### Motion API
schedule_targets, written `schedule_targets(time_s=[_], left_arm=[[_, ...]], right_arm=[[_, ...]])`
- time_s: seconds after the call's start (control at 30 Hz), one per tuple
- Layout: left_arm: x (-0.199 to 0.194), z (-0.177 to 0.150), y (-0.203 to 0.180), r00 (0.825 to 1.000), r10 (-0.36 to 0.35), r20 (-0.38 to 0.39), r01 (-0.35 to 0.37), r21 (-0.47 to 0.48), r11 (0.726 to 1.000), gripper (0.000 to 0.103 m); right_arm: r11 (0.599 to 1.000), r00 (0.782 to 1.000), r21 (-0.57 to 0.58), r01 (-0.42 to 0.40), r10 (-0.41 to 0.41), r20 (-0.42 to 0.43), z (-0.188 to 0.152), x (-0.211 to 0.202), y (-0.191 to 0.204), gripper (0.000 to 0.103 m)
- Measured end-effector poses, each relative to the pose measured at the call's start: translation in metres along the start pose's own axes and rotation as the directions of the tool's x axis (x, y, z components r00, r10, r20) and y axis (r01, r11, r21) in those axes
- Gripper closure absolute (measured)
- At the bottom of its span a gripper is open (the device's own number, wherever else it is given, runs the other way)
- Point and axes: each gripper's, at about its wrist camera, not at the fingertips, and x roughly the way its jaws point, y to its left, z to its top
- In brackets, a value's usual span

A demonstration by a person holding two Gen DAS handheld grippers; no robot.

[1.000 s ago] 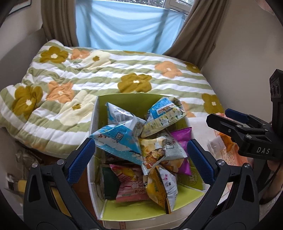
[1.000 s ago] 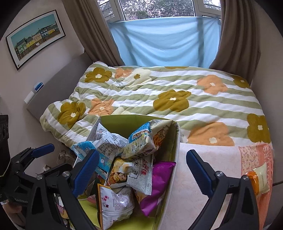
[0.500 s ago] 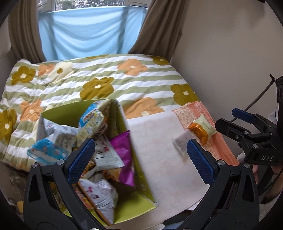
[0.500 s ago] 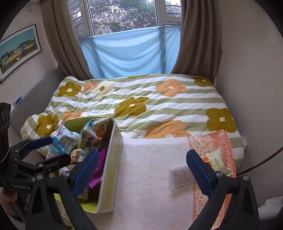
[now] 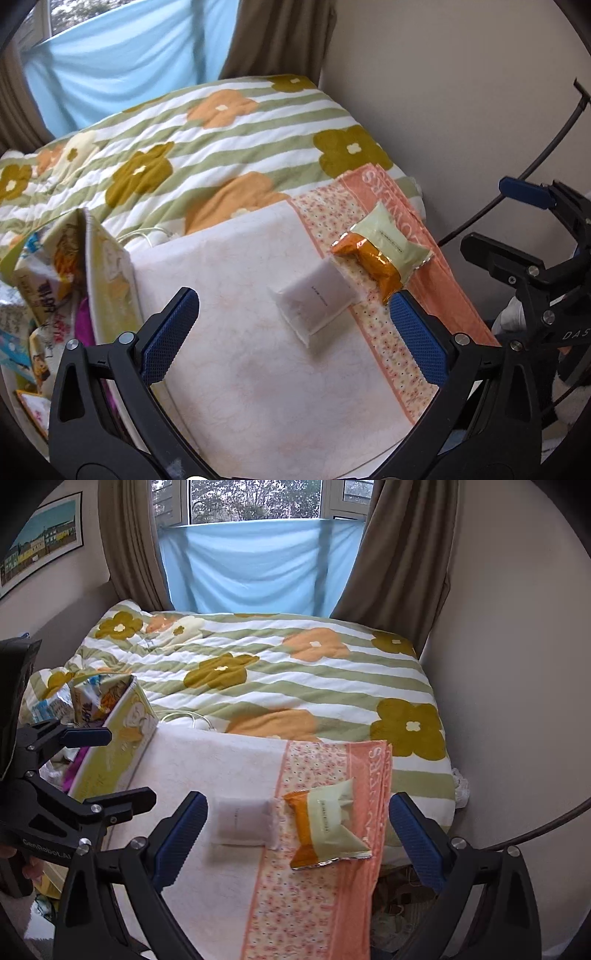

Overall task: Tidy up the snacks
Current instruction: 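Move both tools to the white pouch and orange-cream bag, then grasp the white pouch with the left tool while the right tool grasps the orange-cream bag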

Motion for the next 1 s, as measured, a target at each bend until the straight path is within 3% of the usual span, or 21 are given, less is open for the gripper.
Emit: schedule_targets(time_s=[0.17,0.4,0.73,0.87,1.0], left_arm=[[0.054,0.000,-0.024,0.996,0.038,-0.085,-0.024,0.154,0.988,0.000],[0.126,-0.006,-0.041,0.981,0.044,-0.188,0.017,0.311,0.950,0.000],[0.175,-0.014,-0.041,0.963,0.093,-0.252,0.014,0.392,0.920,0.001],[0.183,-0.016,-0.037,0.960,0.061,-0.273,0.049,0.380,0.924,0.003],[0.184,-0.017,-0.037,0.957,0.015,-0.289,0.096,0.365,0.926,0.014]], right_arm=[[0.999,0.998,-0.035,-0.014,0.012,-0.057,-0.019,0.039,-0.022,0.005],[0.998,0.991,-0.042,-0.036,0.030,-0.134,-0.037,0.100,-0.031,0.005],[0.993,0.984,-0.114,-0.030,0.009,-0.177,-0.049,0.145,-0.026,0.005],[0.992,0.984,-0.119,-0.034,0.013,-0.178,-0.048,0.151,-0.027,0.005],[0.990,0.982,-0.136,-0.028,0.002,-0.187,-0.049,0.157,-0.025,0.005]])
